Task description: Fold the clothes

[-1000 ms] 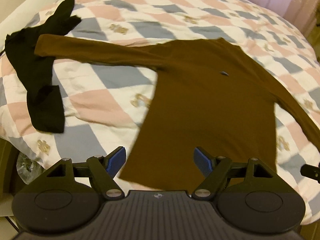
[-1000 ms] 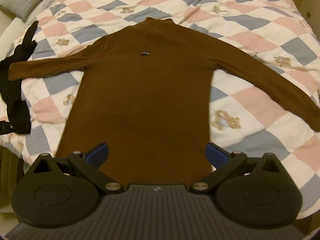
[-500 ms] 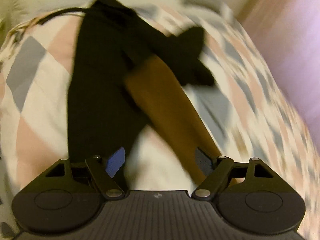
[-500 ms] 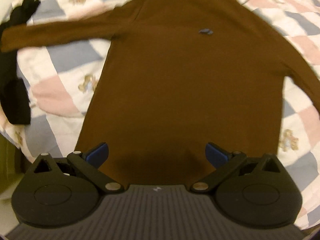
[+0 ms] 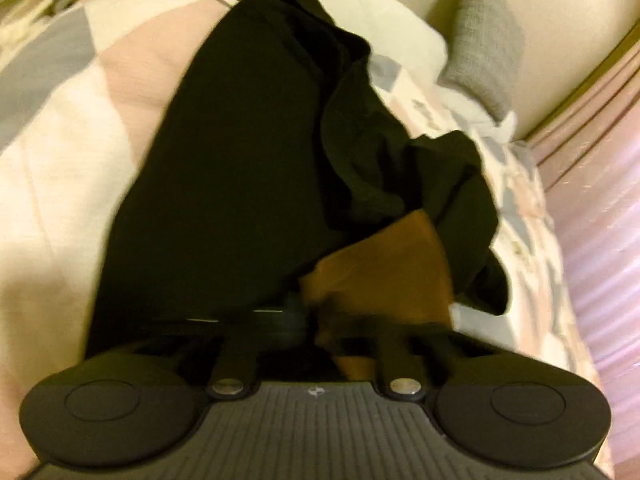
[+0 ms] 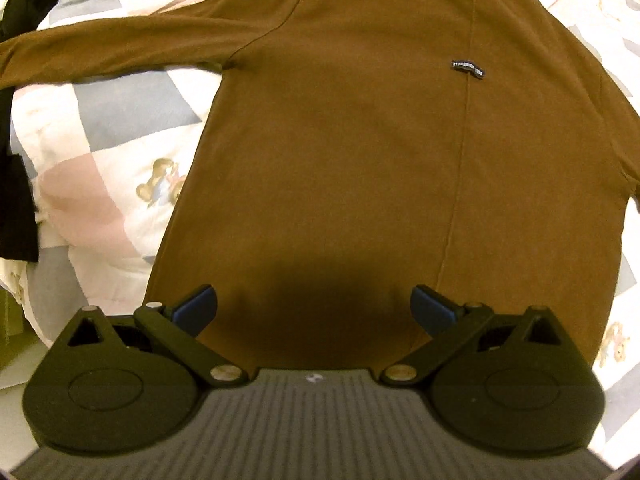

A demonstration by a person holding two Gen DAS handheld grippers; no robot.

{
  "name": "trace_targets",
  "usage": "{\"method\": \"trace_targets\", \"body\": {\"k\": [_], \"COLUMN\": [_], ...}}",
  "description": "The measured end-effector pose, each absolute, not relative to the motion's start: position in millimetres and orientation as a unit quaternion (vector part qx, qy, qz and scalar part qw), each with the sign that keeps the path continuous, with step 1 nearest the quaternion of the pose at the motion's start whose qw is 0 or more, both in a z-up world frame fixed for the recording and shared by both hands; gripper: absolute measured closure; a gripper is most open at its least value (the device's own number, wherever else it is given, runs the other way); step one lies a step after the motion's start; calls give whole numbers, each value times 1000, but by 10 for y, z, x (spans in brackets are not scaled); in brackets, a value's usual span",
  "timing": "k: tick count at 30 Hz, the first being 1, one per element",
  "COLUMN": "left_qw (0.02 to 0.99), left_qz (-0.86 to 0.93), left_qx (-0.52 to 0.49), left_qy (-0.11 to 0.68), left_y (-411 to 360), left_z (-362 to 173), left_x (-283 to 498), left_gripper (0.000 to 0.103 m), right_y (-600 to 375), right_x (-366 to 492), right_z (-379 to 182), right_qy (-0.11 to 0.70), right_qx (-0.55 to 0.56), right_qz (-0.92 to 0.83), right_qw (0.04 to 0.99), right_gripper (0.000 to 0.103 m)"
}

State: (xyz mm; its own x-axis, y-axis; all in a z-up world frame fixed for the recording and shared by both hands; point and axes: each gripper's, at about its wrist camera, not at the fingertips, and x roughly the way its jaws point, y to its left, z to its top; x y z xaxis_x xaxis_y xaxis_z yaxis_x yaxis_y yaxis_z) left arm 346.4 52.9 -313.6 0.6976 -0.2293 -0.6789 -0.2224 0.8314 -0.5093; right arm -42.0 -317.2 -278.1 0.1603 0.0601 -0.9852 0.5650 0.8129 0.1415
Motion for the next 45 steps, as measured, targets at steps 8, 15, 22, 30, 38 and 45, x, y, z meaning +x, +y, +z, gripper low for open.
{"method": "trace_targets", "body": {"k": [8,15,22,30,38,45], "left_qw": [916,797,713,750,790,774], "left_qz": [-215,-511,-513,-424,-344,-364], "left_qx": [-153,-71,-10,50,72,78], "left_qy": [302,313,478,505,503,513], "left_y": [-846,-3075,-4233,-3702,-3249,-3207], "left_z": [-2051,-1883,-3096,-3232,-3238,-3340], "left_x": [2681,750,-686,-803,-130,11], "left_gripper": [103,100,85,76,74,72], "right_y": [-3741,-4930,-6038,-6119,-5863,-5752], "right_x": [-881,-1950,-3177,-2421,-1775,-1814], "right_z": [-2791,-2552,-2738,-3513,-3713,-3689], "right_qy": [580,492,345,291,337,324], "right_qx": [304,362,507,586,525,542], "right_qz": [-191,-265,-299,-129,-110,-121], "right_qw": [732,746,731,745,774,766], "right_gripper": [1,1,2,44,55,63]}}
